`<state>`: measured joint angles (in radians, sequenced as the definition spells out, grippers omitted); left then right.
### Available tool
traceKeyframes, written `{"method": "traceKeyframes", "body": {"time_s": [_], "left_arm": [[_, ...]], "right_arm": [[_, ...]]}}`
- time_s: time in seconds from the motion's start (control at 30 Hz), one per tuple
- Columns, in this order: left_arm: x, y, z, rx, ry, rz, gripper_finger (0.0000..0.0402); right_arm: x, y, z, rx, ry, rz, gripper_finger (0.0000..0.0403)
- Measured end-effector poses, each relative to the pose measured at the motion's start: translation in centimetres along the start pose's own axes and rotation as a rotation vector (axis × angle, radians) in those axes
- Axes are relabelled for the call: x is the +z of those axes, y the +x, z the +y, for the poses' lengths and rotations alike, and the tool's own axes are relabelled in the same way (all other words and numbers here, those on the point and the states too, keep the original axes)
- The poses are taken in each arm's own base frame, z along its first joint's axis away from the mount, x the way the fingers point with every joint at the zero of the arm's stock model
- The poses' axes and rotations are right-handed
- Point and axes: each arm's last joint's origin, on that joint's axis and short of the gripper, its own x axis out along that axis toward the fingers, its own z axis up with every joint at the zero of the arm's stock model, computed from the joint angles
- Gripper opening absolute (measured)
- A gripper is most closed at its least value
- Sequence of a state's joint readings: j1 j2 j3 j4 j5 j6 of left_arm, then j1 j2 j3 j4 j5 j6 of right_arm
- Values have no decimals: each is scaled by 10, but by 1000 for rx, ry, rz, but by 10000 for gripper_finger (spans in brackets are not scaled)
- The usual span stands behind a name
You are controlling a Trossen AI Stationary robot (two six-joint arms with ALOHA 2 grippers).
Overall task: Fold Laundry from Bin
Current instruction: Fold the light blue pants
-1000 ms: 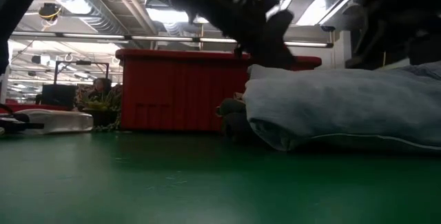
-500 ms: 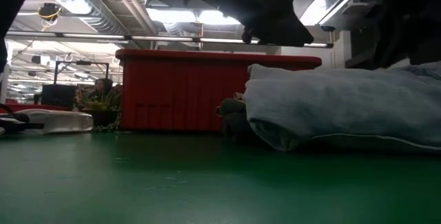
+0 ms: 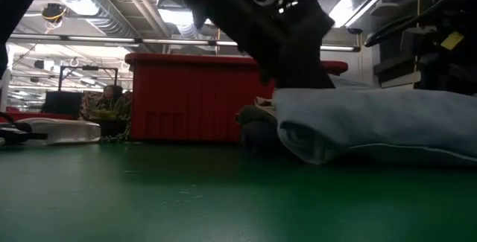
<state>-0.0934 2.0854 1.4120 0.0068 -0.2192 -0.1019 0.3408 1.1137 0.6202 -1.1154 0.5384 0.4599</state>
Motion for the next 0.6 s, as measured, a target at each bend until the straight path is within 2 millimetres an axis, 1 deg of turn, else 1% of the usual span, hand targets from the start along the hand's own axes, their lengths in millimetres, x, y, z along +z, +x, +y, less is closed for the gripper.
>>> {"method": "traceKeyframes", "body": {"time_s": [0.13,0.27,0.43,0.6], "left_arm": [[-9,10,0,9,4,29,124],[-9,10,0,8,4,30,124],[2,-4,2,0,-1,10,124],[18,-24,5,-2,-7,-37,124]], "right_arm": [[-1,2,1,0,1,-3,124],[-1,2,1,1,2,-3,124],[4,-4,-1,17,-13,-8,124],[15,-21,-6,49,-43,-39,124]]}}
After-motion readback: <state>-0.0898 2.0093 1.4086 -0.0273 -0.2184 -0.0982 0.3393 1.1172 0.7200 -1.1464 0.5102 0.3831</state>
